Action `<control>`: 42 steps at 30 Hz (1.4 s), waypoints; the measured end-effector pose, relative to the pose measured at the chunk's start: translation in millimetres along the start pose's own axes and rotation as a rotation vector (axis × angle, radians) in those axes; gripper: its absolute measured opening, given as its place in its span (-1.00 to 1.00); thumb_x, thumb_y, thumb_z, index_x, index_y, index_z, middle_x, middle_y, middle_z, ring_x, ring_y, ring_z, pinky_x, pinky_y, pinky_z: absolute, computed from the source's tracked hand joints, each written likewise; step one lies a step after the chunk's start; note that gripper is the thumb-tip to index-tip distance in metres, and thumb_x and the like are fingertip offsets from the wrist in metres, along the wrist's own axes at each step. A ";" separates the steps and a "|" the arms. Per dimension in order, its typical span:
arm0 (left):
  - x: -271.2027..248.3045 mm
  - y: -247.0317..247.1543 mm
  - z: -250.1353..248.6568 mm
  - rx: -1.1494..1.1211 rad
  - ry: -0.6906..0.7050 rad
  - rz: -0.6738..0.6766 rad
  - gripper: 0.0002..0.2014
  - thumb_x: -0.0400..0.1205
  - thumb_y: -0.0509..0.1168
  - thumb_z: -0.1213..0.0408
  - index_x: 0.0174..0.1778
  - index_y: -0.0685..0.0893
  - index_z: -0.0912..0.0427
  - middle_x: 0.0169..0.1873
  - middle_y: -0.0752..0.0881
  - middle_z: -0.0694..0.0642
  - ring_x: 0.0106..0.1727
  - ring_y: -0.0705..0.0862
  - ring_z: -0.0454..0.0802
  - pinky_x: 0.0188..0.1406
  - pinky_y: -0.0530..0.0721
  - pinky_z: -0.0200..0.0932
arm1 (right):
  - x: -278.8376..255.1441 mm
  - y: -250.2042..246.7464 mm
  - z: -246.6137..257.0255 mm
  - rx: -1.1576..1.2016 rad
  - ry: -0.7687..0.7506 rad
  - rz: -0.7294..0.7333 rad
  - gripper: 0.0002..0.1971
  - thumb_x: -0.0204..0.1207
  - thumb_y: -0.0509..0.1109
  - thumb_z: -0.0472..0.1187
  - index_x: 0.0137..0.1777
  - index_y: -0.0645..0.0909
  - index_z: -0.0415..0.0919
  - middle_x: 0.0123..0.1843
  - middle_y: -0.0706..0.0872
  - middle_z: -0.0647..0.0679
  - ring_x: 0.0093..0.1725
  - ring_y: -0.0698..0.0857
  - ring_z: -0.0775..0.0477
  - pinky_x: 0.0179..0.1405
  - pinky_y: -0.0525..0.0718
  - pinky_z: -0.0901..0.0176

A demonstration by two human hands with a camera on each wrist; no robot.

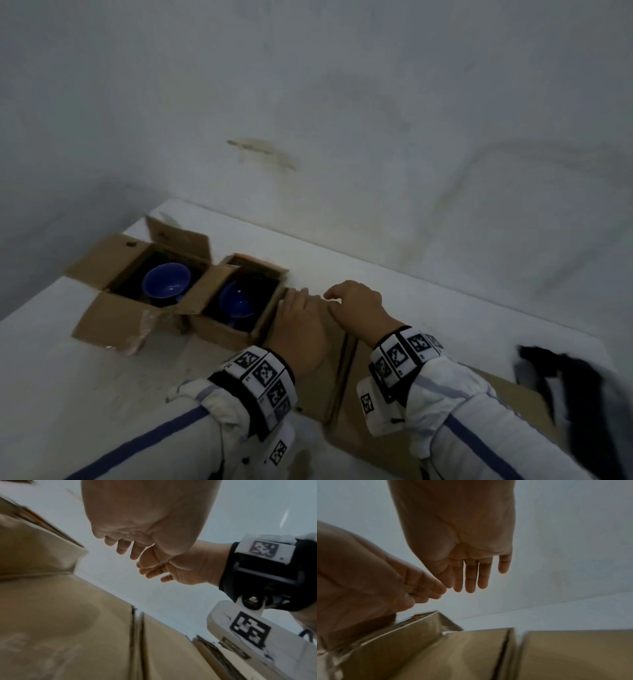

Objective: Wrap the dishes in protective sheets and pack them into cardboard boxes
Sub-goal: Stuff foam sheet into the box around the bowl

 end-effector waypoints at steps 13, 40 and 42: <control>-0.7 132.8 -247.0 -0.011 0.299 0.313 -0.45 0.64 0.13 0.27 0.59 0.25 0.18 0.60 0.24 0.15 0.64 0.12 0.11 0.63 0.11 0.03 | -143.2 -26.9 -299.4 0.159 0.458 -0.191 -0.75 0.53 0.25 -0.26 0.11 0.71 -0.22 0.22 0.68 -0.19 0.19 0.66 -0.17 0.17 0.58 0.13; 0.5 98.1 -259.6 -0.840 0.204 0.252 -0.24 0.55 0.43 0.28 0.60 0.18 -0.03 0.37 0.52 0.06 0.18 0.68 0.14 0.15 0.66 -0.08 | -146.2 -102.0 -243.1 0.679 0.241 -0.289 -0.78 0.44 0.37 -0.39 -0.14 0.47 -0.04 -0.08 0.65 -0.09 -0.06 0.65 -0.08 -0.12 0.67 0.13; 1.5 77.0 -228.3 -0.903 0.149 0.188 -0.56 0.58 0.37 0.32 0.35 0.46 -0.05 0.05 0.69 0.07 -0.16 0.74 0.07 -0.07 0.73 -0.01 | -131.4 -96.9 -210.8 0.791 0.149 -0.241 -0.62 0.47 0.33 -0.46 0.17 0.55 -0.02 0.15 0.65 -0.07 0.17 0.64 -0.08 0.16 0.68 0.06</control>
Point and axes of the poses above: each hand's wrist, its own x-axis towards the middle knuckle, its own y-axis out of the palm, z = x × y, the point moved 5 cm from there along x, towards the middle knuckle
